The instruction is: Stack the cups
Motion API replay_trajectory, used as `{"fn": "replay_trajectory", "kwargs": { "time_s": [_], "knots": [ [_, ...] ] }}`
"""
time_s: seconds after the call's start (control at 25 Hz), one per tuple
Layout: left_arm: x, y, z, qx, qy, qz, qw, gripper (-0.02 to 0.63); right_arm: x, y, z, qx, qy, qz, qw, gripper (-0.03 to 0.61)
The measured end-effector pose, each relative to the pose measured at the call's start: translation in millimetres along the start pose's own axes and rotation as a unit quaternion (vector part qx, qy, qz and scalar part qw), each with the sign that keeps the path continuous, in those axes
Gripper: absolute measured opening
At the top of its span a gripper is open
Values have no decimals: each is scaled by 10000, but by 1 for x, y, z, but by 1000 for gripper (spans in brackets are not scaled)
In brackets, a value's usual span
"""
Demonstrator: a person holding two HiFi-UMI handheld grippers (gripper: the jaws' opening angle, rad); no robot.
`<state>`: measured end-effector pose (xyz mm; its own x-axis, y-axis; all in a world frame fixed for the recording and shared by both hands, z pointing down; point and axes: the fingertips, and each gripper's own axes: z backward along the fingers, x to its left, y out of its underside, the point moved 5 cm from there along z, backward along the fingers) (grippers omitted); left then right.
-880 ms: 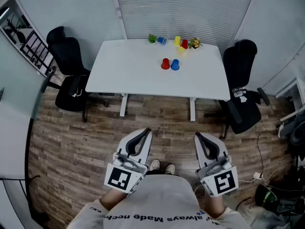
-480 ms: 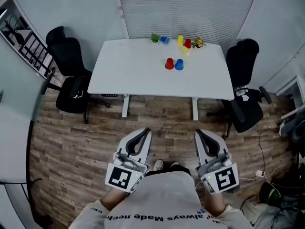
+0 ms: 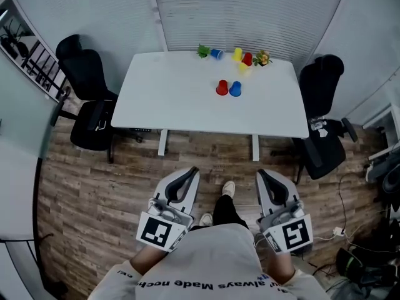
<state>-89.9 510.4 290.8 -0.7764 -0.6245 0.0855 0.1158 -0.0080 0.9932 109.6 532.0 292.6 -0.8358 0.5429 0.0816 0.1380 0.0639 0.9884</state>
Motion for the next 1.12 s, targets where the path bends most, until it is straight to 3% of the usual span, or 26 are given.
{"fn": "replay_trajectory", "kwargs": {
  "time_s": [0.8,1.12],
  "knots": [
    [9,6,-183,143,2,-93,9999,29,-167,2,-74,173,-219,160,9995,8],
    [11,17,-226,169,-97,-27,9998,29,-210,15,-94,268,-276,83,9992,8]
  ]
}}
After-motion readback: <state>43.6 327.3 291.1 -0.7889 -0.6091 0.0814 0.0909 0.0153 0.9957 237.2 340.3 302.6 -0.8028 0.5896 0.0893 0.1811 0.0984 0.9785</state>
